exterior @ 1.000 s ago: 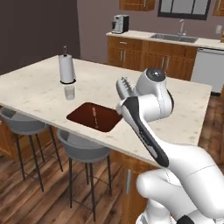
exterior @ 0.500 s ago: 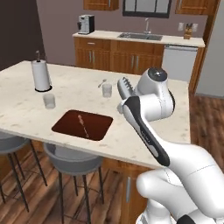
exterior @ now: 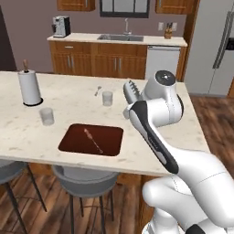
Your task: Take the tongs from the drawer on the right and place them on the dining counter next to the tray containing the kebab skewer.
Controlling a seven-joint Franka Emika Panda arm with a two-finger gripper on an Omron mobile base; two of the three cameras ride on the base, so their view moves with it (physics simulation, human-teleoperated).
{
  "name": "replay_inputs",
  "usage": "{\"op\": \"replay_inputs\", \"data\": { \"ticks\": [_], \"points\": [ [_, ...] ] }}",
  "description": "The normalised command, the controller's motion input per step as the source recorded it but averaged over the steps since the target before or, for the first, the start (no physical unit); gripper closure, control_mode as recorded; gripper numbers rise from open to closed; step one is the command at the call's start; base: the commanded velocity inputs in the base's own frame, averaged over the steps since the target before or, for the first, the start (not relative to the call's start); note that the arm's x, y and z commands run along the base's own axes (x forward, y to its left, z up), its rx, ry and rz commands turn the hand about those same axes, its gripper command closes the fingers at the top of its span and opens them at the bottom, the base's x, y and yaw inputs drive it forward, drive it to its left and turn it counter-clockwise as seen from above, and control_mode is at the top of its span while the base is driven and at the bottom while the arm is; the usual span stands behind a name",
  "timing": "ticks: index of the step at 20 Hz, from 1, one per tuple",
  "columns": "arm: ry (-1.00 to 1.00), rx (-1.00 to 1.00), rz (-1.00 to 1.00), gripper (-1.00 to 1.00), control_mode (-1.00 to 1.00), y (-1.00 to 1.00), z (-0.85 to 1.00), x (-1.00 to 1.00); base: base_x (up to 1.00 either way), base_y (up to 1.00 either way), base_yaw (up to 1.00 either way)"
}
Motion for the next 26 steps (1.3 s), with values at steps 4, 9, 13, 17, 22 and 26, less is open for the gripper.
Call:
{"op": "replay_inputs", "data": {
  "ticks": [4,9,13,17,22,26],
  "points": [
    [0.0,0.0,0.0,1.0,1.0,0.0,0.0,0.0,0.05,0.61,-0.33],
    [0.0,0.0,0.0,1.0,1.0,0.0,0.0,0.0,0.0,0.15,-0.26],
    [0.0,0.0,0.0,1.0,1.0,0.0,0.0,0.0,0.0,0.0,-0.2],
    [0.0,0.0,0.0,1.0,1.0,0.0,0.0,0.0,0.0,0.14,-0.25],
    [0.0,0.0,0.0,1.0,1.0,0.0,0.0,0.0,0.0,0.39,-0.21],
    [0.0,0.0,0.0,1.0,1.0,0.0,0.0,0.0,0.0,0.39,-0.2]
  ]
}}
